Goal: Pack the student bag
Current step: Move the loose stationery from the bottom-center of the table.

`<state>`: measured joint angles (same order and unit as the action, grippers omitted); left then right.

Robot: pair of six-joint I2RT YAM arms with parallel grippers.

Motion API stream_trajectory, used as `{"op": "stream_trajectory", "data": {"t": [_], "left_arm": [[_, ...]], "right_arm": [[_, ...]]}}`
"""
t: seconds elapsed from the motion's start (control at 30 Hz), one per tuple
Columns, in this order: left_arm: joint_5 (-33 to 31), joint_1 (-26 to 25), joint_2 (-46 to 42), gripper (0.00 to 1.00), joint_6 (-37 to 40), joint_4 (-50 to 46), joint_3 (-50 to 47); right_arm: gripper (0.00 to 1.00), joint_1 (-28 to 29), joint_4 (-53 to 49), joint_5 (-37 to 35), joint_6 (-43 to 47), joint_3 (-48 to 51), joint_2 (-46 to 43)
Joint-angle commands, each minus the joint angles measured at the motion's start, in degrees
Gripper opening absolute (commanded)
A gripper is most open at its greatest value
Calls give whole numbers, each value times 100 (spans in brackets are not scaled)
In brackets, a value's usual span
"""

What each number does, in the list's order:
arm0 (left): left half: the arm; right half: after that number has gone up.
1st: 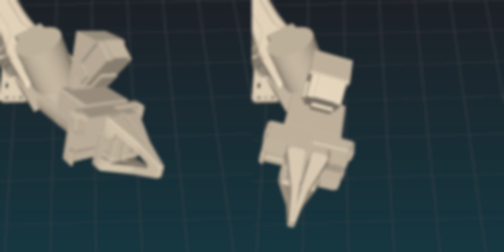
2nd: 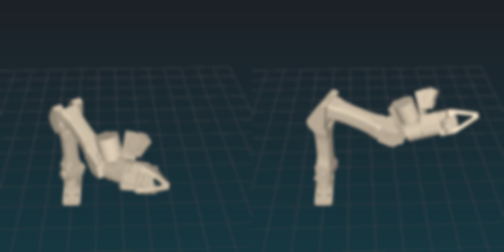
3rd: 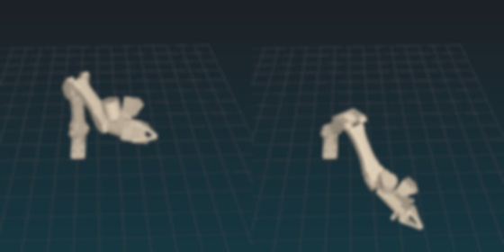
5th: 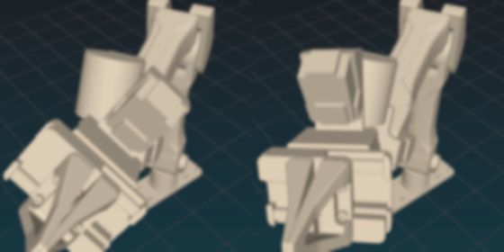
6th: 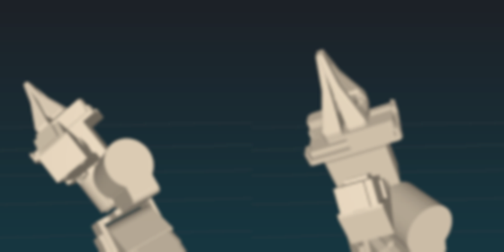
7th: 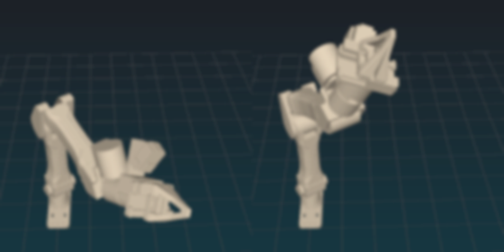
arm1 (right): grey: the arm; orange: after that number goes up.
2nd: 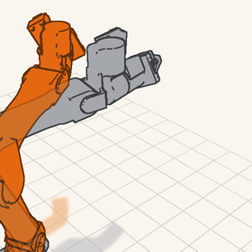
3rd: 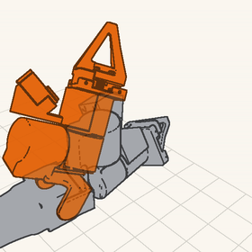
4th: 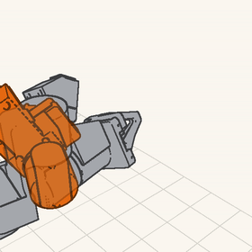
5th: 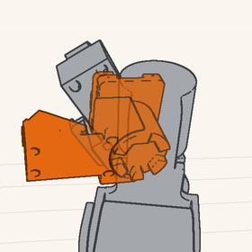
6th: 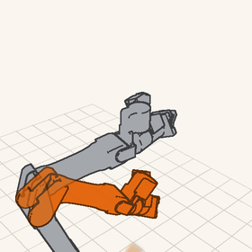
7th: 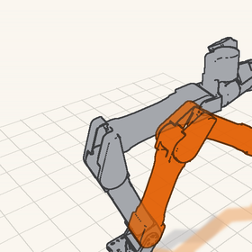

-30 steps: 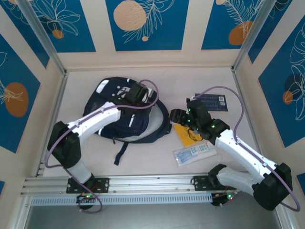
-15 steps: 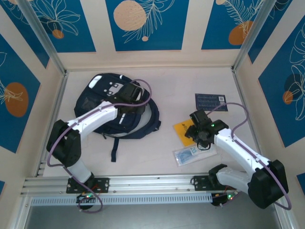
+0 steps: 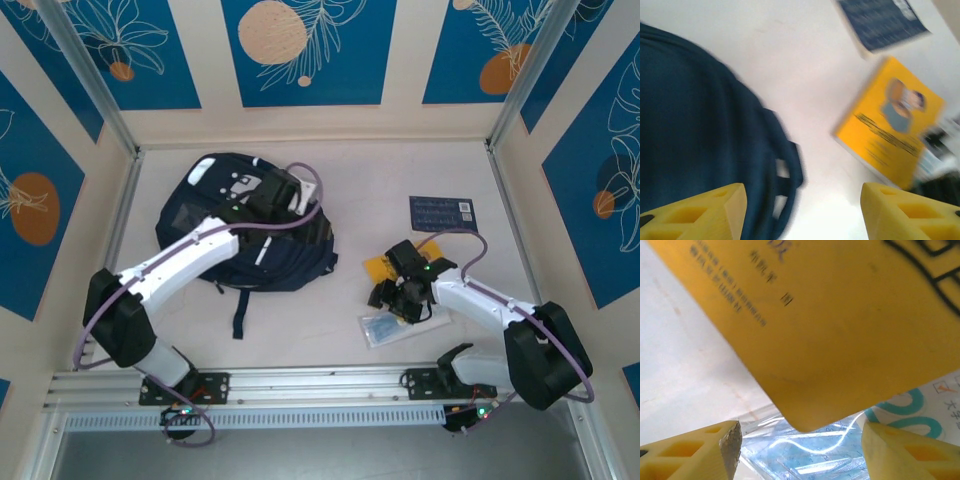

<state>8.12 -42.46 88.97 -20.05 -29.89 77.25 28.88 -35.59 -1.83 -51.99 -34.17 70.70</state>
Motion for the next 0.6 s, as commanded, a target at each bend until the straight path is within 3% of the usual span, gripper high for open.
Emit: {"op": "stream_trajectory", "data": {"t": [0.0,0.2,0.33,0.43,0.57], "left_arm": [[1004,-393,377,61,-77,-277,-43],[1215,-578,744,60,-373,-163,-355],[1361,-575,912,59,-247,-350,-386],[1593,-571,1033,58,-230,-343,-536],[1713,-575,1151,57,-302,-215,-739]], "right_arm": [[65,47,740,904,179,189,132],[65,48,1791,1778,-10,316,277],[65,50,1915,2151,53,214,175],[65,38,1178,1684,268,62,-193],[61,-5,-81,347,282,-56,-753]]}}
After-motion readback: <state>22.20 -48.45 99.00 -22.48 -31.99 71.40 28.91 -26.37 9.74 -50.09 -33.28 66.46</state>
